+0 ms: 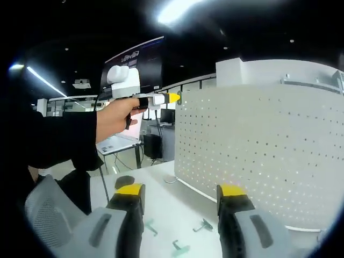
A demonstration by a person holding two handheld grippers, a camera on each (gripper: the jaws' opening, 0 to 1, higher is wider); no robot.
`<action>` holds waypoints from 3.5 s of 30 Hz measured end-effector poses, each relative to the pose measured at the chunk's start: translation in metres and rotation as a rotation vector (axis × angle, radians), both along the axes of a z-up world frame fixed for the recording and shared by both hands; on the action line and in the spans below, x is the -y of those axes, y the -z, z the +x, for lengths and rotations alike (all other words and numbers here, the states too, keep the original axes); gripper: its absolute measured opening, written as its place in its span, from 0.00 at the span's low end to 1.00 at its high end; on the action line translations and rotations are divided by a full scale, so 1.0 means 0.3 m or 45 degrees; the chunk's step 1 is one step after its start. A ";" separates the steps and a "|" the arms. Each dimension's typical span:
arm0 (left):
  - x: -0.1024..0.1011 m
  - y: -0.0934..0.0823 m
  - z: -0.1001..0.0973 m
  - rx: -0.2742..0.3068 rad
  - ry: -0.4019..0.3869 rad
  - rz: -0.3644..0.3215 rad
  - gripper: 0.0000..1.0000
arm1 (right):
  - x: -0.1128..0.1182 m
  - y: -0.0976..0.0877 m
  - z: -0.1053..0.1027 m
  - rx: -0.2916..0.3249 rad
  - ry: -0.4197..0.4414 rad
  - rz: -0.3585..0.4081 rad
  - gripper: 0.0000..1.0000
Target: Insert the hook assembly into the mounting plate slot until the hook locks in place.
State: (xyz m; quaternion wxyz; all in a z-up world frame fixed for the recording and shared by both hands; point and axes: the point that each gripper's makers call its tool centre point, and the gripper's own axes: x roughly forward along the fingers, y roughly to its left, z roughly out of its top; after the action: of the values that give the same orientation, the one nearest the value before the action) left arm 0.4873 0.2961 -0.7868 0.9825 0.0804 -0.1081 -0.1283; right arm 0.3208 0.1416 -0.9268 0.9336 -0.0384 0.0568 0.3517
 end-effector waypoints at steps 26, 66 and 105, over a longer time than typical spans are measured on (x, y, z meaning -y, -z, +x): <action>-0.031 0.041 0.200 0.012 -0.079 -0.007 0.03 | 0.030 0.050 0.026 -0.081 0.030 0.028 0.51; -0.023 0.051 0.157 -0.028 -0.047 -0.005 0.13 | 0.021 0.027 0.024 -0.082 0.004 0.072 0.50; 0.006 -0.020 -0.195 0.054 0.055 -0.040 0.17 | -0.032 0.003 -0.009 -0.052 -0.071 0.062 0.50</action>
State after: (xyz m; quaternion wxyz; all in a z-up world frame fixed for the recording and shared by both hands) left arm 0.4290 0.2944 -0.7810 0.9782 0.0654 -0.1326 -0.1461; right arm 0.3182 0.1511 -0.9277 0.9227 -0.0100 0.0662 0.3796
